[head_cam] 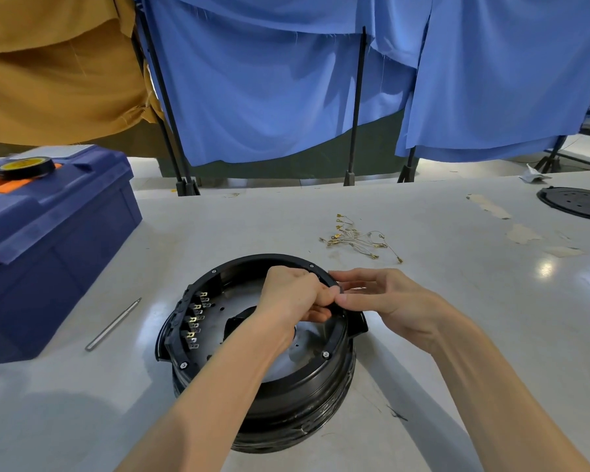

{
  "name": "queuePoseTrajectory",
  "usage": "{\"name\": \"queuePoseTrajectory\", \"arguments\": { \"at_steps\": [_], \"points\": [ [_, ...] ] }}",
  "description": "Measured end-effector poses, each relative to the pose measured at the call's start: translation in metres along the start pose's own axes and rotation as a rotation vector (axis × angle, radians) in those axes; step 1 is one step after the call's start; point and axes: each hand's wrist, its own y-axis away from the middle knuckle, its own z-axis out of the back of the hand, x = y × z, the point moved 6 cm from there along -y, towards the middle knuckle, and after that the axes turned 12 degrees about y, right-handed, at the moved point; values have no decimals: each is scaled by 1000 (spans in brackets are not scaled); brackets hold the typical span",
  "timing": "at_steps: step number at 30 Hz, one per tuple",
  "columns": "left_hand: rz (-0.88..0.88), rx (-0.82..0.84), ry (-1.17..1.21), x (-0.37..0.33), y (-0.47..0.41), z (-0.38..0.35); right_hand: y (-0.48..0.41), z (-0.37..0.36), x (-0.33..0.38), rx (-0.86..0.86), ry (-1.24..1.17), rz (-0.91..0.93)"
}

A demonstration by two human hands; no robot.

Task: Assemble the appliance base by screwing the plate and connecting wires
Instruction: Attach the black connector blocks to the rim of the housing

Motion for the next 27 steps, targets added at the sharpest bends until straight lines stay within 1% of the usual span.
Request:
{"name": "queuePoseTrajectory", "arguments": {
  "at_steps": [8,12,18,22,27],
  "points": [
    [50,-22,-58,3,-5,0,-2,2,-6,-2,4,-20],
    [70,-27,-58,4,-7,2,-6,2,-12,-18,-79,-32],
    [51,-49,-66,5,-13,6,-14,0,-18,-37,-189,-62],
    [61,-57,-116,5,-16,6,-20,0,-21,-57,-208,-100],
    [77,-43,-239,1,-21,3,-19,0,-23,-47,-196,-131]
  ]
}}
